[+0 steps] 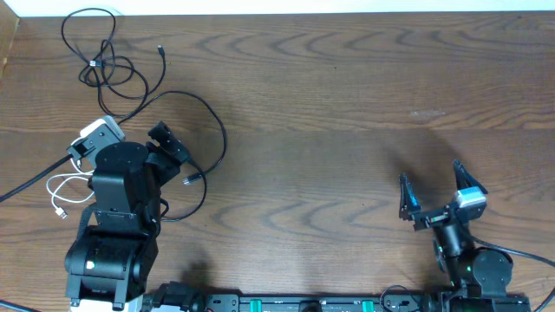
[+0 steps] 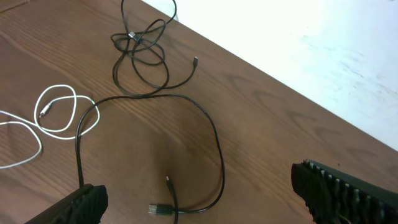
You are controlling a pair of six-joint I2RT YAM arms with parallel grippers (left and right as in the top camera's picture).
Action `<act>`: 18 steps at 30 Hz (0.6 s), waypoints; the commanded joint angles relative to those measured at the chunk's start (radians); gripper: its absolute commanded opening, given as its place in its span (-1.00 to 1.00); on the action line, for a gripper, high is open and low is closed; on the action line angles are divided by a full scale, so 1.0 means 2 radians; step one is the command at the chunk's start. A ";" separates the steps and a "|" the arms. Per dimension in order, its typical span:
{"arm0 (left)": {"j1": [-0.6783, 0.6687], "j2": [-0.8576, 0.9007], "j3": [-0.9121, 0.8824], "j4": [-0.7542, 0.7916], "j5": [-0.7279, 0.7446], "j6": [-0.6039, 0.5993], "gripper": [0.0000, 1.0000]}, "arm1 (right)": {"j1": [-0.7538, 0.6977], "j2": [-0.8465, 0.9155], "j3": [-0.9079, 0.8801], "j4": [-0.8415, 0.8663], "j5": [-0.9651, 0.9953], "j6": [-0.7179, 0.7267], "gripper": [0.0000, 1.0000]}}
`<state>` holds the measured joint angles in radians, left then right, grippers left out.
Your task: Untangle cables
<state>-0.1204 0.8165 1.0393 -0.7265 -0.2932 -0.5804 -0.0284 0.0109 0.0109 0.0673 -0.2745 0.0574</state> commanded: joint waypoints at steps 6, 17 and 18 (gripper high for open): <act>0.001 0.000 0.003 0.000 -0.005 -0.004 0.98 | 0.004 -0.003 -0.003 -0.067 0.085 -0.007 0.98; 0.001 0.000 0.003 0.000 -0.005 -0.004 0.98 | 0.004 -0.003 -0.003 -0.068 0.093 -0.018 0.99; 0.001 0.000 0.003 0.000 -0.005 -0.004 0.98 | 0.004 -0.003 -0.003 -0.068 0.093 -0.018 0.99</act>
<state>-0.1204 0.8165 1.0393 -0.7265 -0.2932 -0.5808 -0.0284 0.0113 0.0074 -0.0639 -0.1062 0.0399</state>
